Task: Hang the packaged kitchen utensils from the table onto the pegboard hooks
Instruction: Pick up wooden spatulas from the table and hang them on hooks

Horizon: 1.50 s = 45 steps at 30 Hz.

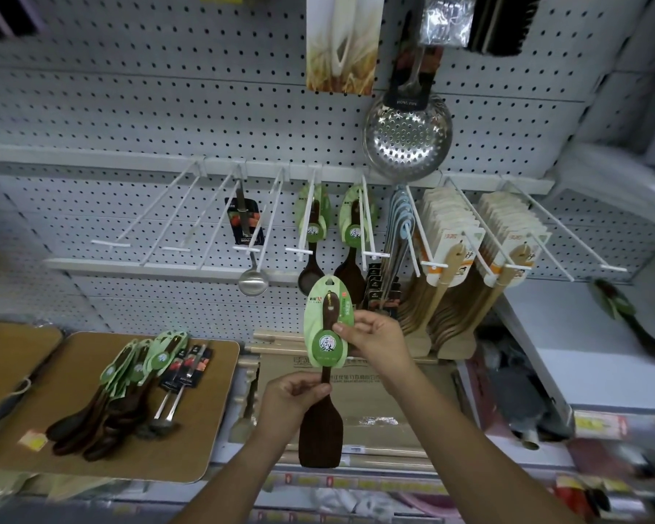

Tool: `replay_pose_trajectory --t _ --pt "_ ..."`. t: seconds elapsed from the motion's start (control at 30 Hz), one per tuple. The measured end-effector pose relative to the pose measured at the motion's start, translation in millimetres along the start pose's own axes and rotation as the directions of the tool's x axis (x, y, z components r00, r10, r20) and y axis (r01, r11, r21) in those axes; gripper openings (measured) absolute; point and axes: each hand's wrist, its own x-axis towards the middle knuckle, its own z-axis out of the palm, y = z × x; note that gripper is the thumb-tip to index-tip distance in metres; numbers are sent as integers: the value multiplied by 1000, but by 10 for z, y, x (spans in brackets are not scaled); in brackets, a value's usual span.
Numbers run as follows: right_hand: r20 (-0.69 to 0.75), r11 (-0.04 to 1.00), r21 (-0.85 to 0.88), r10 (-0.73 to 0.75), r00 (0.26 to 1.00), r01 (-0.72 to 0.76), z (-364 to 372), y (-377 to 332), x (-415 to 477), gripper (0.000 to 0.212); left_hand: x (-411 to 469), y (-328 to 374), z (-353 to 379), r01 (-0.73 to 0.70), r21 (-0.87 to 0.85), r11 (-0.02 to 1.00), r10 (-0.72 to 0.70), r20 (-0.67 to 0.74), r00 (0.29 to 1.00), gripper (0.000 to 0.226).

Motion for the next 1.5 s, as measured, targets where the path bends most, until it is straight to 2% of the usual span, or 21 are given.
replay_pose_trajectory --t 0.13,0.3,0.7,0.9,1.07,1.23,1.5 --pt "4 999 10 -52 999 52 -36 -15 -72 15 -12 -10 8 -2 5 1000 2 9 1000 16" --pt "-56 993 46 -110 992 112 -164 -69 -168 12 -23 44 89 -21 0 1000 21 31 999 17" --pt "-78 983 53 -172 982 177 -252 -210 -232 13 62 48 225 -61 -2 998 61 66 996 19" --pt "-60 984 49 -169 984 172 -246 -157 -278 14 59 -15 173 -78 13 997 77 86 993 32" --pt "-104 977 61 -196 975 203 -224 -212 -248 14 92 79 197 -83 2 997 83 89 993 16" --pt "-160 979 26 -194 968 200 -229 -281 -170 14 143 162 262 -93 -26 995 96 109 989 14" --pt "-249 990 -14 -141 958 142 -173 -304 152 13 409 227 353 -120 46 992 114 102 988 14"
